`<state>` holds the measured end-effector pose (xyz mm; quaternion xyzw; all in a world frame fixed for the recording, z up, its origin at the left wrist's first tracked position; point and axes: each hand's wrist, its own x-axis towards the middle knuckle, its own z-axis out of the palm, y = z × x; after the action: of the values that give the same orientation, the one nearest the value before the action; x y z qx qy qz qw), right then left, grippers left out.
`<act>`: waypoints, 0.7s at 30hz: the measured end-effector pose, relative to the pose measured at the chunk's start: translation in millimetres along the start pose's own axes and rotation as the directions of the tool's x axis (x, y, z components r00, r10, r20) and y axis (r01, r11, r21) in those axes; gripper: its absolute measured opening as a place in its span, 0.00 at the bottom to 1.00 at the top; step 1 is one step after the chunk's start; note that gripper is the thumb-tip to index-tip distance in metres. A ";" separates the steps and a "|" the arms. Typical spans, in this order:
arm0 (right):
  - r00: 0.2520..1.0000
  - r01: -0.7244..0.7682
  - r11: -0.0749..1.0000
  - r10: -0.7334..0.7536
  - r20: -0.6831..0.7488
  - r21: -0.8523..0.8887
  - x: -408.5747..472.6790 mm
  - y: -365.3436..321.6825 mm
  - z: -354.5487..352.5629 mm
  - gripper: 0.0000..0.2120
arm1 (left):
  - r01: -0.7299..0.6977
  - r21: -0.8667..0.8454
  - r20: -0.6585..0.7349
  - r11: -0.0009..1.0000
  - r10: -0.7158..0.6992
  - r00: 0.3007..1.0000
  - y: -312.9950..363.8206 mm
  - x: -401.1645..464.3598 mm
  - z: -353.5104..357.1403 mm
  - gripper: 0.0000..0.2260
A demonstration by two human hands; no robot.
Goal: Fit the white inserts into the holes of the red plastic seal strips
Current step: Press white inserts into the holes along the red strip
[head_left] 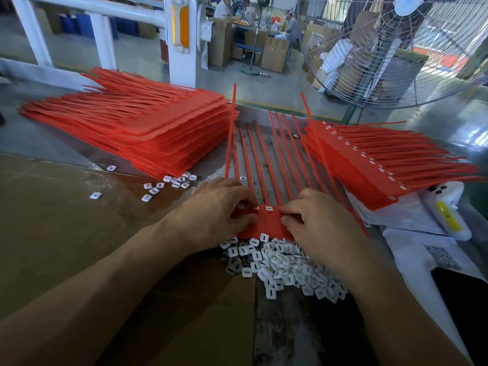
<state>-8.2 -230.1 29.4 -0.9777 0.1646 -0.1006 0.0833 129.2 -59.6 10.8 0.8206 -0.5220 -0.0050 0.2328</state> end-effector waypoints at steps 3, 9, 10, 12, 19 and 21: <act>1.000 0.004 0.999 -0.004 -0.004 0.047 1.3 2.5 -0.1 0.11 | -0.004 0.006 -0.004 1.000 0.004 1.000 -1.2 0.8 0.0 0.15; 0.999 0.007 0.995 -0.003 -0.039 0.100 2.2 0.3 0.4 0.11 | 0.005 0.022 -0.012 1.000 -0.005 1.000 -1.6 0.8 -0.1 0.15; 1.000 0.014 0.987 -0.009 -0.029 0.161 0.7 -0.1 -1.1 0.09 | 0.006 0.019 -0.010 1.000 -0.006 1.000 -2.0 0.8 0.1 0.15; 0.998 0.051 0.958 -0.057 0.013 0.283 -3.1 -2.5 -5.1 0.05 | 0.006 0.013 -0.006 1.000 -0.006 1.000 -2.7 0.7 0.4 0.15; 0.976 0.090 0.932 -0.154 0.157 0.352 -9.6 -15.9 -6.1 0.06 | -0.004 0.015 -0.017 1.000 0.004 1.000 -3.4 1.2 0.8 0.15; 0.977 0.081 0.931 -0.144 0.157 0.355 -9.9 -15.7 -6.0 0.05 | -0.004 0.018 -0.016 1.000 0.004 1.000 -3.2 1.0 0.7 0.15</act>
<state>-13.9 -212.9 36.7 -0.9605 0.0797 -0.0439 0.2629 132.2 -59.5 9.2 0.8216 -0.5217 0.0066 0.2296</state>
